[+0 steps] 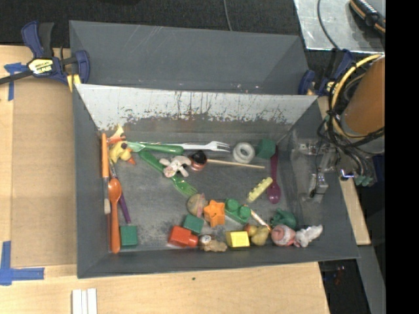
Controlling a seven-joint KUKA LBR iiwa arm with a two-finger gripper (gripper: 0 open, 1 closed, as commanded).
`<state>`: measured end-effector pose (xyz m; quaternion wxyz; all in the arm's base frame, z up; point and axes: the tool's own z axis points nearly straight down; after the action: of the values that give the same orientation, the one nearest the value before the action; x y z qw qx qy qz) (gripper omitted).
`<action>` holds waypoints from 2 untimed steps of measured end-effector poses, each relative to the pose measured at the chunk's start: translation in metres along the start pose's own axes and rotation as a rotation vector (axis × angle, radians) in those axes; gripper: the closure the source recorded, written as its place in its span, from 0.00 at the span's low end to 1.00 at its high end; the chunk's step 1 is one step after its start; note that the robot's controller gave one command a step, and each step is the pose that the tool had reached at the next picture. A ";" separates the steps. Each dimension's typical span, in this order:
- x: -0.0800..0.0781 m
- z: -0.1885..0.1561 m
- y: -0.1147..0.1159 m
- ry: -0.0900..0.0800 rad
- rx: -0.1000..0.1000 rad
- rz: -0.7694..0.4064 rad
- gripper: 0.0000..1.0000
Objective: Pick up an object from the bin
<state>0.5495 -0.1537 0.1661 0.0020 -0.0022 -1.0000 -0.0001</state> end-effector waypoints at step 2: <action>-0.017 0.063 -0.002 -0.011 0.003 -0.104 0.00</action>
Offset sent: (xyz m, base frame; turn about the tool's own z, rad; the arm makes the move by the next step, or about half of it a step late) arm 0.0203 -0.0024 -0.0961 -0.1465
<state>0.5663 -0.1556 0.1026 -0.0035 0.0496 -0.9988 0.0015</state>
